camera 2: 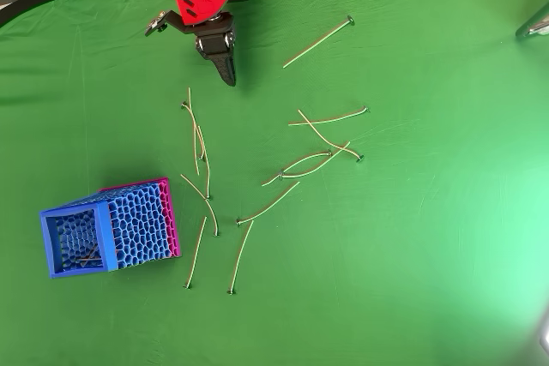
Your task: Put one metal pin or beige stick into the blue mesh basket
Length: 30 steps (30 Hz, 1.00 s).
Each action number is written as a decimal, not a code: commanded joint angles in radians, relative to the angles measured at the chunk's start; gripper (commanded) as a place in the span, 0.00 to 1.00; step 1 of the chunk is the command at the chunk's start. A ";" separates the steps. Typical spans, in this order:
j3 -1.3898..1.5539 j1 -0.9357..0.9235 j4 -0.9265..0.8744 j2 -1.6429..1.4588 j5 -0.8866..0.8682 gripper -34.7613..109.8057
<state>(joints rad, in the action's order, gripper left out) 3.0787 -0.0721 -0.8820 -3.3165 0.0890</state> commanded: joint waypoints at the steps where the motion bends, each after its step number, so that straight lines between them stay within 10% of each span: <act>1: 0.005 0.002 0.015 -0.009 -0.003 0.24; 30: 0.005 0.008 0.015 -0.009 0.008 0.25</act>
